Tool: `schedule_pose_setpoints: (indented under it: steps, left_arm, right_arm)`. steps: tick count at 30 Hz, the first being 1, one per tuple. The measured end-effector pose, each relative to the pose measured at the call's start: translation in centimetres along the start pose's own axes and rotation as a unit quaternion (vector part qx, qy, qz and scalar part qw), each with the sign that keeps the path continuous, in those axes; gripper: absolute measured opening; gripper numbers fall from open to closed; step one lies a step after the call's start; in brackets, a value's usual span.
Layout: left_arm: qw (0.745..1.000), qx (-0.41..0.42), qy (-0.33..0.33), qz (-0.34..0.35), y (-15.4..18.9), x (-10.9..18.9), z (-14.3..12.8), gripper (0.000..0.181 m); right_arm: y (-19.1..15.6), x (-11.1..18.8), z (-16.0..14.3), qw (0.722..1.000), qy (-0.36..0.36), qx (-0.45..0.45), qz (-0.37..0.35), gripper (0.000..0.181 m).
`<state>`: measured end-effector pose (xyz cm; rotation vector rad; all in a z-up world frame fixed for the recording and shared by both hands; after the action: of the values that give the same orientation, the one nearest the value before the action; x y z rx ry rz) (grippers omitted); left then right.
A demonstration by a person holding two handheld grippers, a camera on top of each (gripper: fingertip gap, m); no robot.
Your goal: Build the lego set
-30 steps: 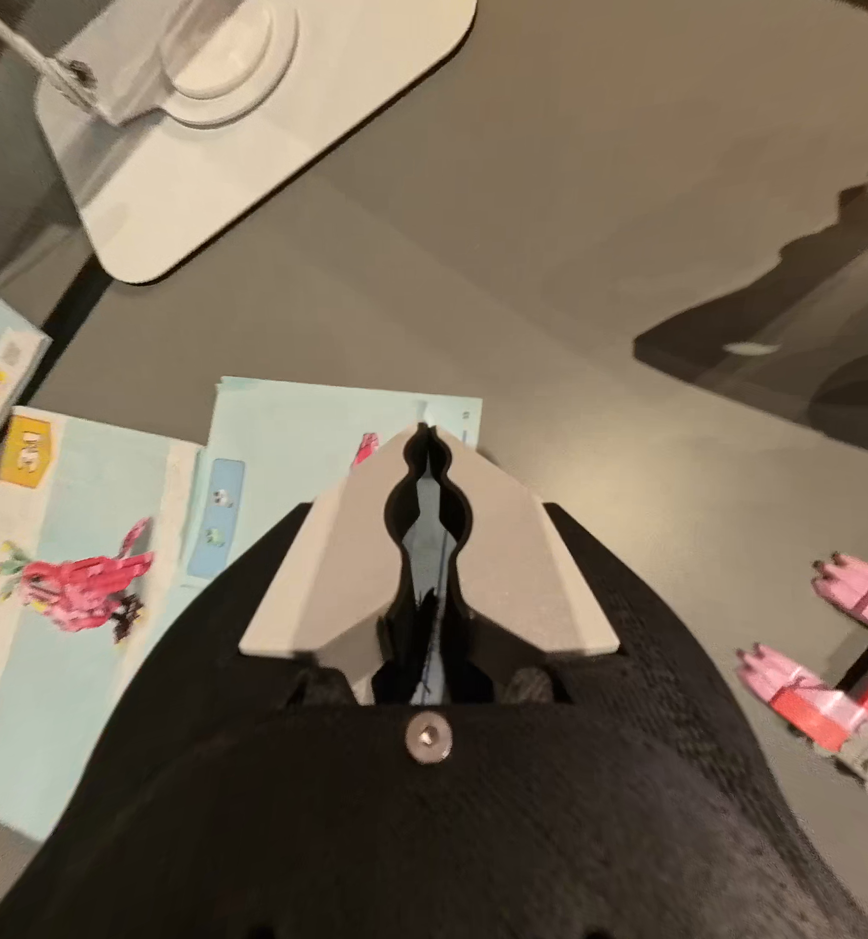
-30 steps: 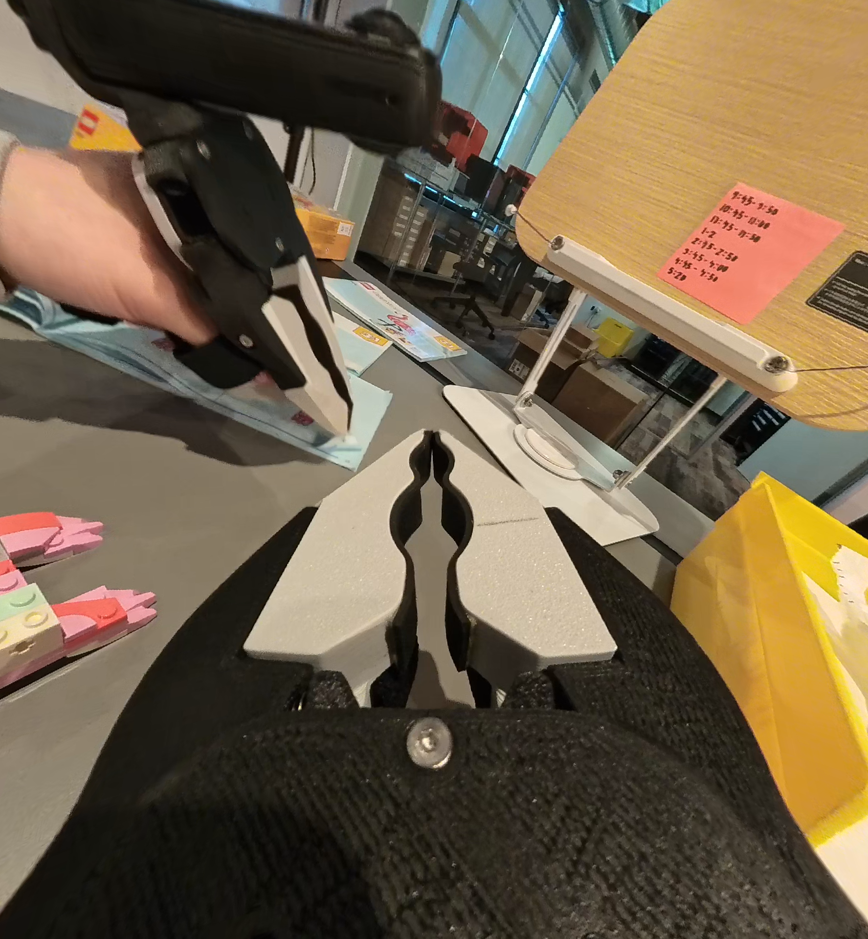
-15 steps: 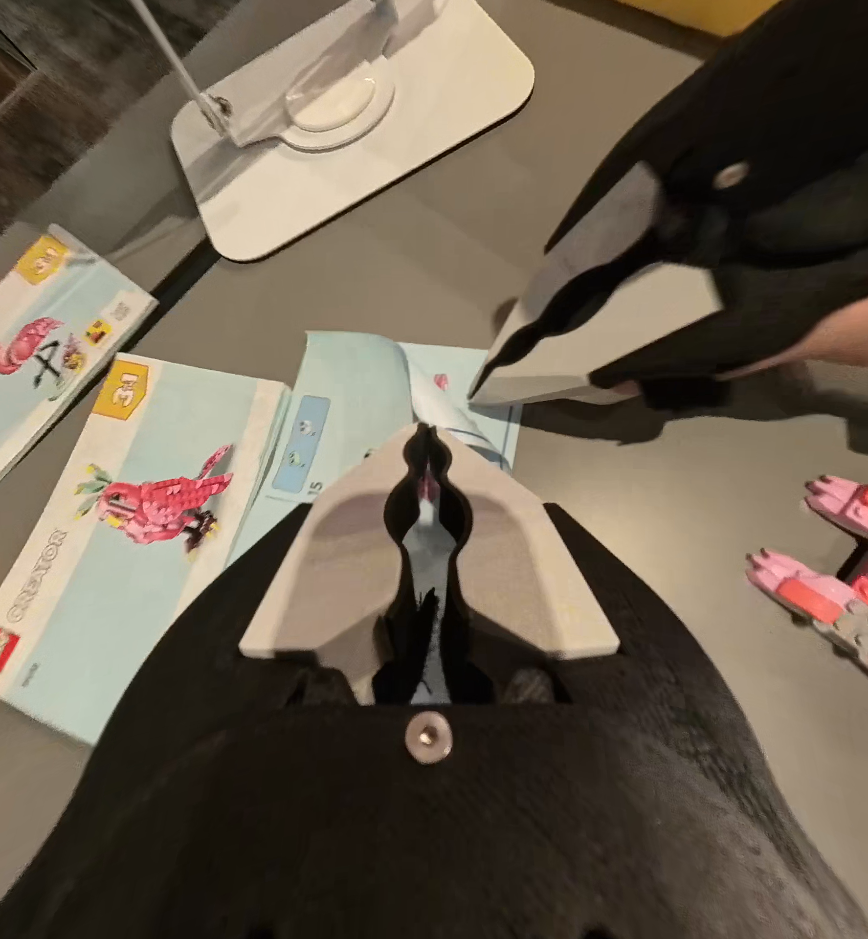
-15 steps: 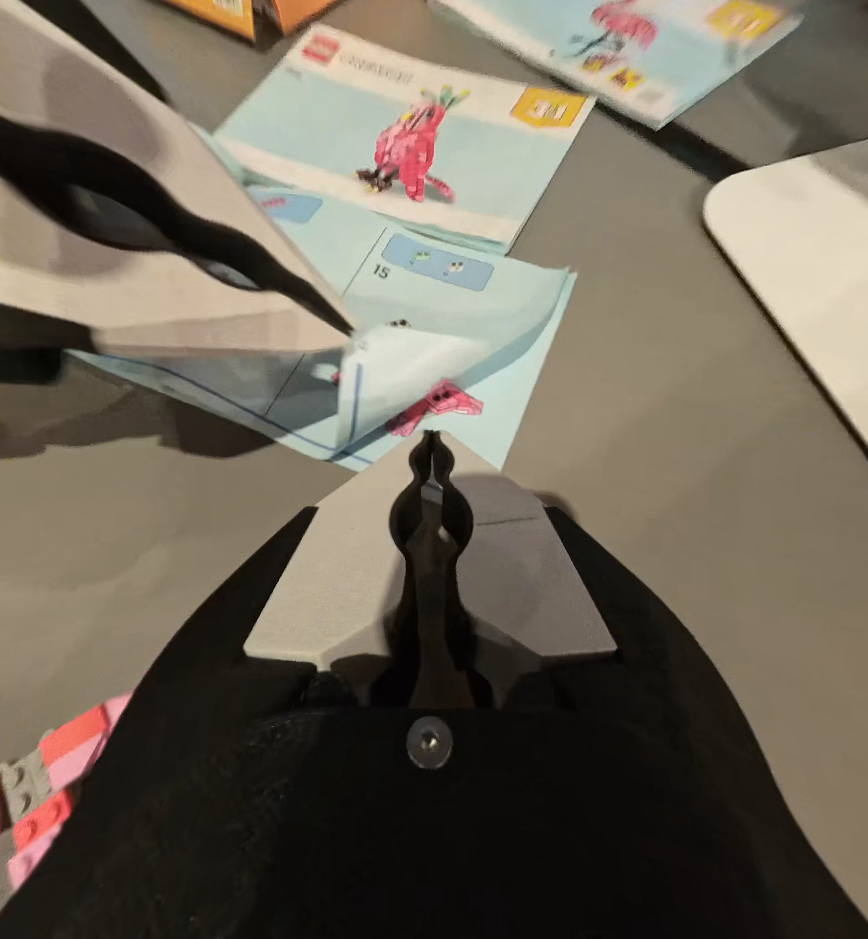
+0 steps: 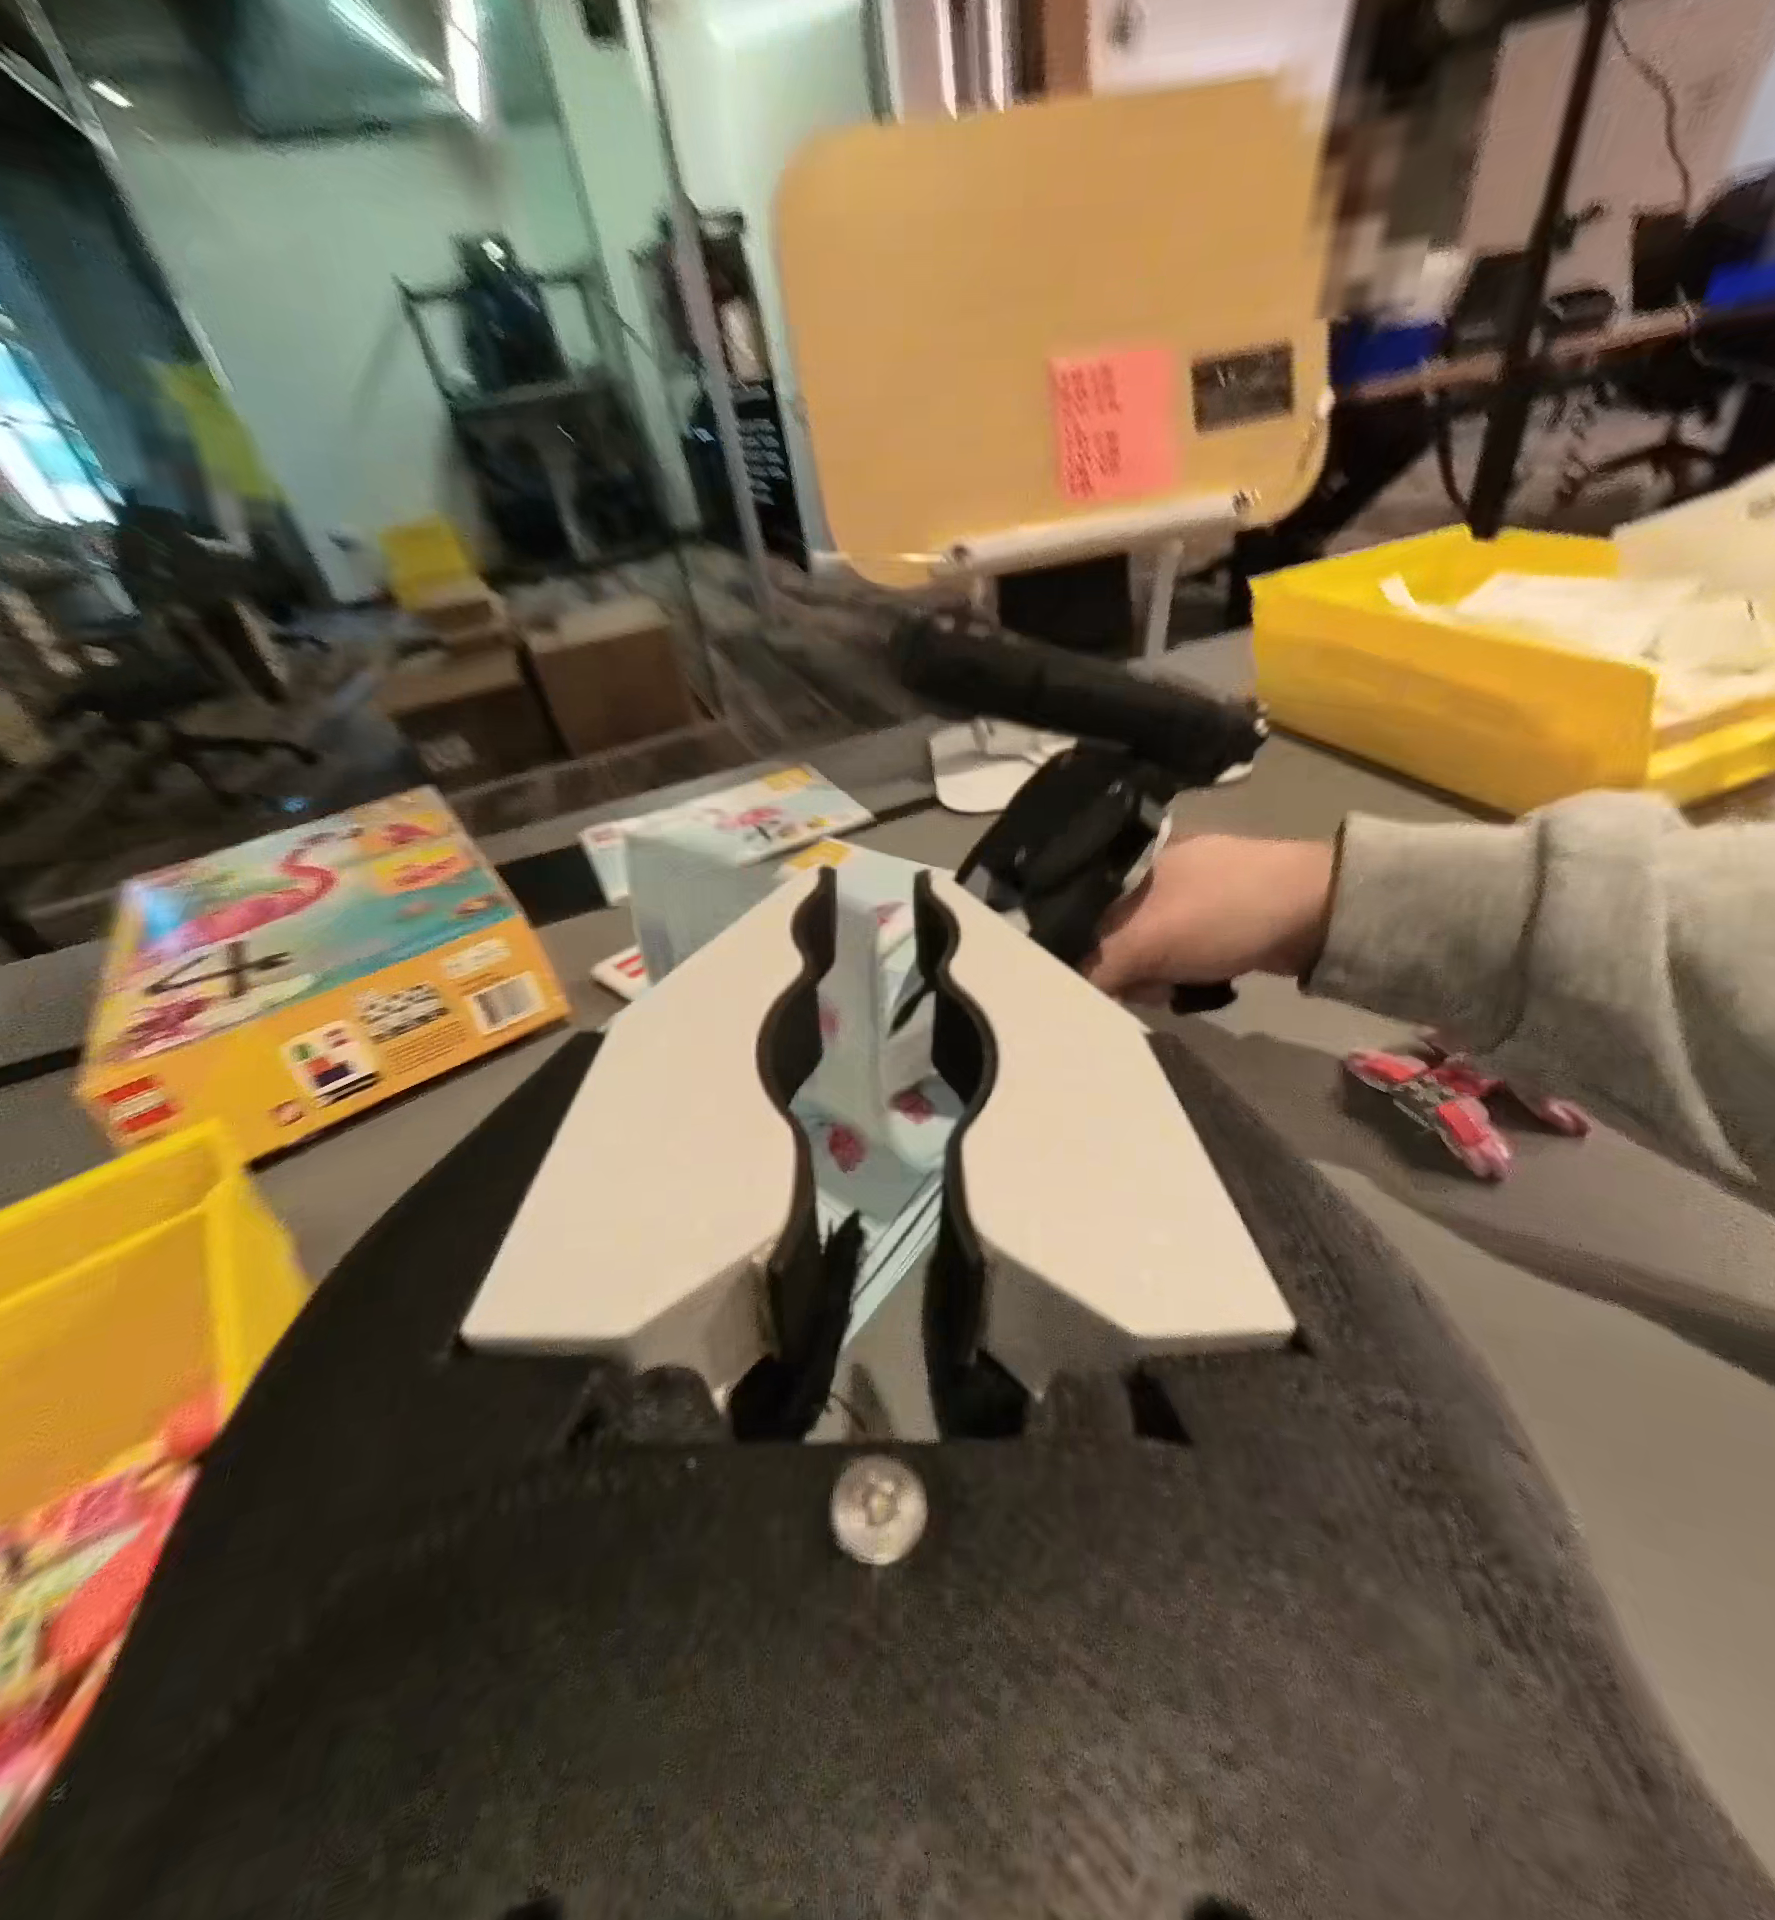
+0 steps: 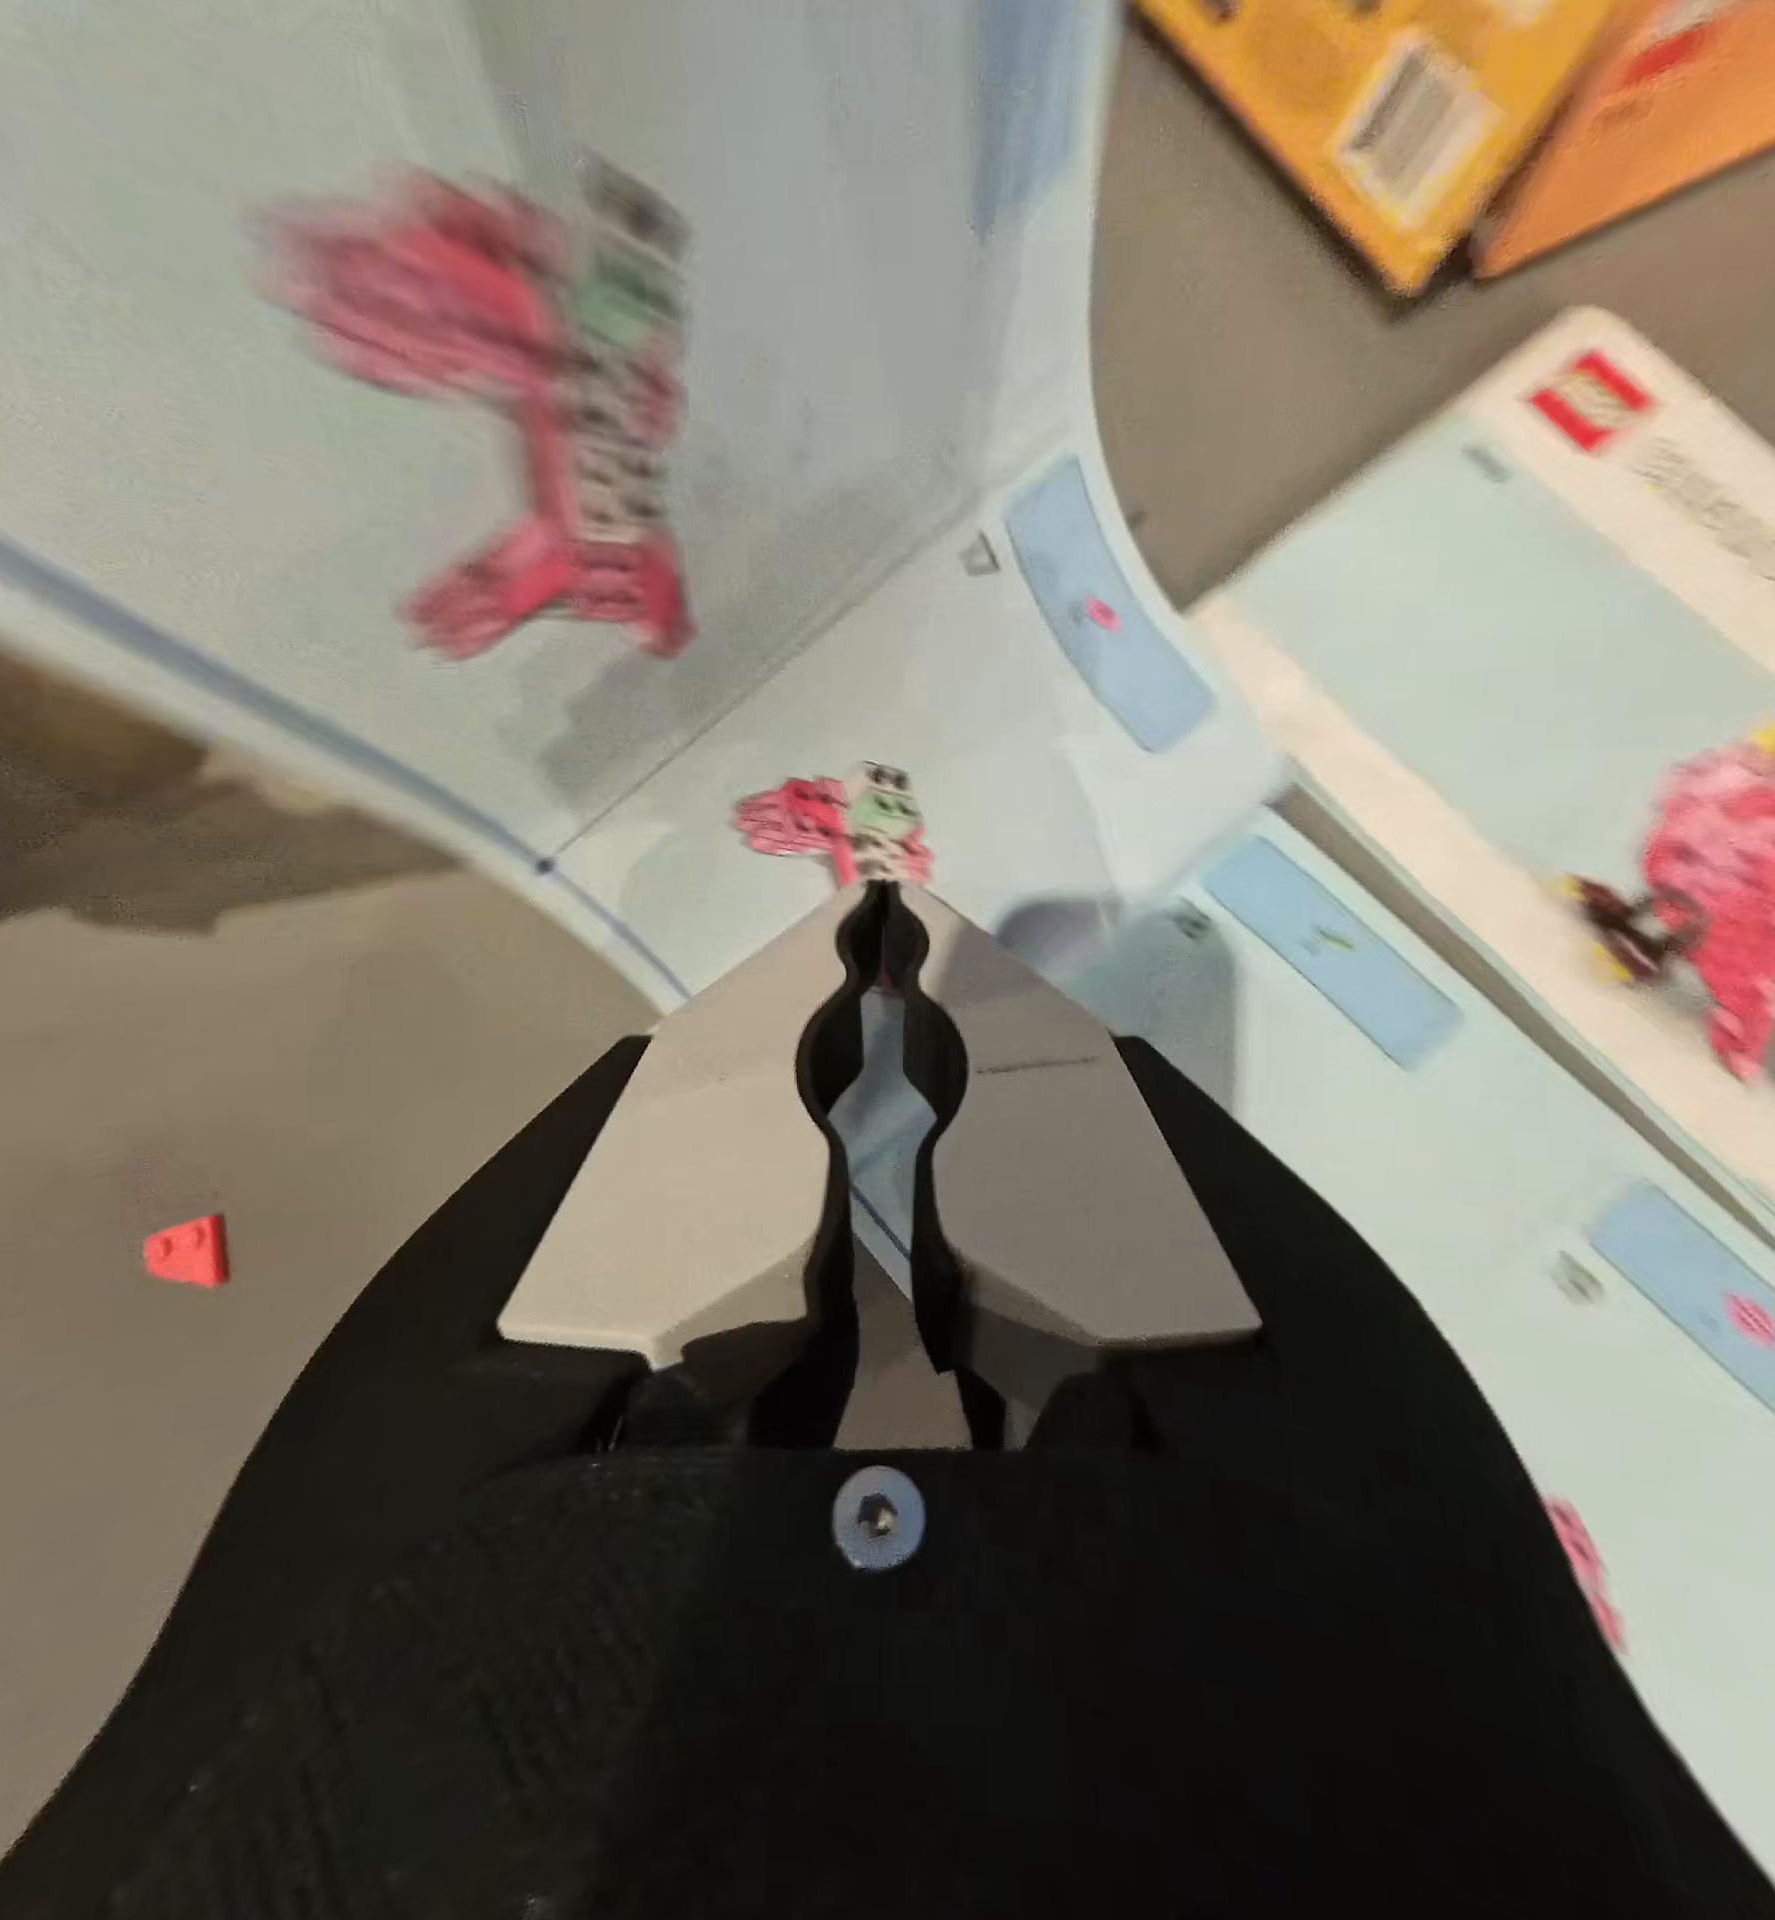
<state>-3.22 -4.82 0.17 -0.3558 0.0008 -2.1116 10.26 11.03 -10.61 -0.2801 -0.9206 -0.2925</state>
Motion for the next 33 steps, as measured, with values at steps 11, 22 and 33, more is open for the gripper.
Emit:
schedule_pose_setpoints:
  steps: [11,22,33]
  left_arm:
    - [0.997,0.029,0.066,0.030,-0.1,6.8,-3.7,0.022]
    - [0.987,-0.067,0.101,-0.110,7.3,-1.1,-6.0,0.030]
    - [0.996,-0.033,0.022,-0.074,2.4,-15.3,-3.9,0.042]
  right_arm:
    - [-5.7,0.6,2.4,0.989,-0.011,0.108,-0.097,0.004]
    - [-3.4,18.0,-15.2,0.819,0.314,0.068,-0.475,0.025]
    - [-1.4,17.3,-20.8,0.697,0.279,0.062,-0.657,0.061]
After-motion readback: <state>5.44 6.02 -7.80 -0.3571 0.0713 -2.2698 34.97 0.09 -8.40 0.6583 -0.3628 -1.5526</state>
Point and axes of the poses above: each gripper's, where its closed fingertips meet, x back along the fingers, z out of its top, y = z × x across the jaws, the point moved 9 cm from there along x, back along the fingers, and after that the axes turned 12 degrees about -y, right-handed, at the moved point
